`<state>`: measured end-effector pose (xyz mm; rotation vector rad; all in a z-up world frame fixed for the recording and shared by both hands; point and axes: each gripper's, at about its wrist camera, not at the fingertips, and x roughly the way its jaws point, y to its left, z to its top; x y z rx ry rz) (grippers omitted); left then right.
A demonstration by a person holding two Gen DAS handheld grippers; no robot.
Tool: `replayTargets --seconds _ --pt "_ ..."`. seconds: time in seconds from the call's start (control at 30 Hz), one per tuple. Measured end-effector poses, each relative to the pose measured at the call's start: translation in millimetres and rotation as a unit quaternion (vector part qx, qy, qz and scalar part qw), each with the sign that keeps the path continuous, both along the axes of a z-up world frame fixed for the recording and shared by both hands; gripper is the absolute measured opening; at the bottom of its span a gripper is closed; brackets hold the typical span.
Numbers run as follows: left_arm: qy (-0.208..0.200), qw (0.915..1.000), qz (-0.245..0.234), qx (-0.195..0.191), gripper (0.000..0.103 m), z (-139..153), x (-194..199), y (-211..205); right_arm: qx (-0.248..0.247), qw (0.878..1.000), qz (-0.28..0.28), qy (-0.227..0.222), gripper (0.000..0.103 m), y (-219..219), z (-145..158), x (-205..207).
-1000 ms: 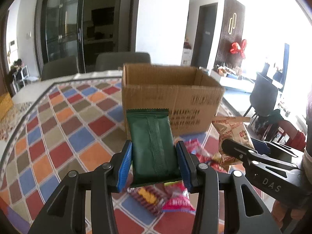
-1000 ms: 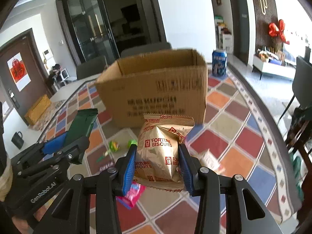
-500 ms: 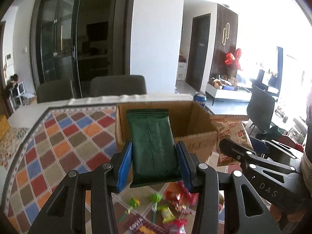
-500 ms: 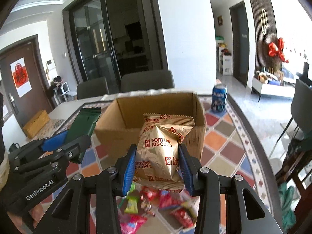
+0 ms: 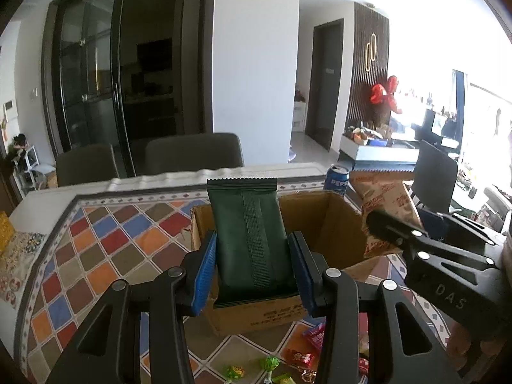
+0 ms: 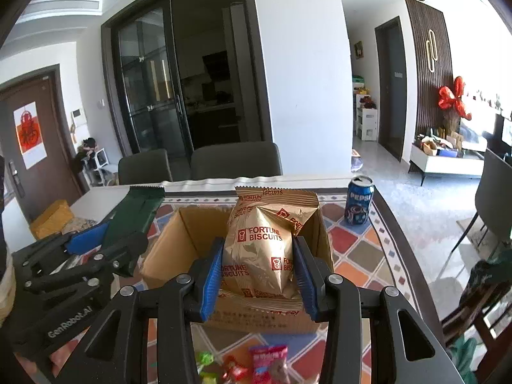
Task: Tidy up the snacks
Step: 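Carry both snacks into the cardboard box and open both tools to drop them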
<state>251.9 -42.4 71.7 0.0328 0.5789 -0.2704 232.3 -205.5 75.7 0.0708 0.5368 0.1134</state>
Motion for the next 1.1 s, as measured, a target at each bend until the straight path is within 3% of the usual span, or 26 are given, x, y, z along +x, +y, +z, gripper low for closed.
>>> replayTargets --seconds 0.73,0.77,0.83,0.9,1.1 --pt "0.101 0.9947 -0.011 0.016 0.045 -48 72 -8 -0.013 0.996 0.007 0.084 0.043 0 -42 72" --pt "0.100 0.9948 -0.004 0.018 0.046 -48 72 -7 -0.014 0.996 0.008 0.087 0.044 0 -44 73" --pt "0.093 0.9955 0.006 0.016 0.061 -45 70 -3 -0.018 0.996 0.005 0.092 0.047 1 -46 75" --pt "0.084 0.9963 0.012 0.013 0.063 -40 64 2 -0.017 0.995 0.000 0.097 0.056 -1 -47 73" --pt "0.060 0.9977 0.019 0.024 0.071 -27 39 11 -0.019 0.996 -0.001 0.090 0.056 -1 -39 57"
